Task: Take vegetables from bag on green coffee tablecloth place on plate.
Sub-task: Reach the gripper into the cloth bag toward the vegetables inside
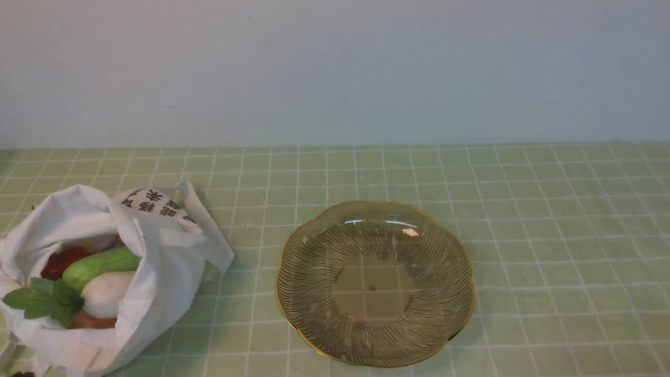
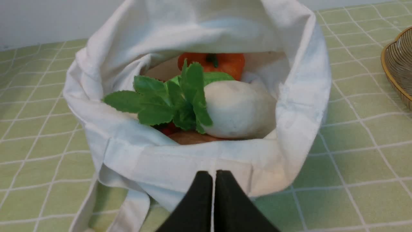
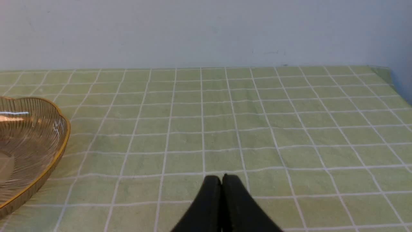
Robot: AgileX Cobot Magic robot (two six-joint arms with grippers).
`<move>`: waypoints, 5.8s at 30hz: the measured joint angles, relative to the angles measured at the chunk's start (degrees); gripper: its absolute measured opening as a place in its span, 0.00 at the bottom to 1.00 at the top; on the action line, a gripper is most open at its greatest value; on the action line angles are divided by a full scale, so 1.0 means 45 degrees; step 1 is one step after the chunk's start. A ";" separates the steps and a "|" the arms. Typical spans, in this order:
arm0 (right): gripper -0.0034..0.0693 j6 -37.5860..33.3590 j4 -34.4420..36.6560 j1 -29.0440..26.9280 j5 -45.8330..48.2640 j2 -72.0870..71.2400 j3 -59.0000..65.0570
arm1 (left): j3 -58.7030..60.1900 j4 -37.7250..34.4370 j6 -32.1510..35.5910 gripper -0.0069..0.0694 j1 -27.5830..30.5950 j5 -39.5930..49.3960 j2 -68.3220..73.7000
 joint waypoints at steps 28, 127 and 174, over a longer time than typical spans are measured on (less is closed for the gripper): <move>0.03 0.0000 0.0000 0.0000 0.0000 0.0000 0.0000 | 0.0000 0.0000 0.0000 0.08 0.0000 0.0000 0.0000; 0.03 0.0000 0.0000 0.0000 0.0000 0.0000 0.0000 | -1.3314 0.1613 -0.0080 0.08 0.0031 0.8898 1.7989; 0.03 0.0000 0.0000 0.0000 0.0000 0.0000 0.0000 | -1.3323 -0.1532 0.4610 0.53 0.0031 0.7352 1.8281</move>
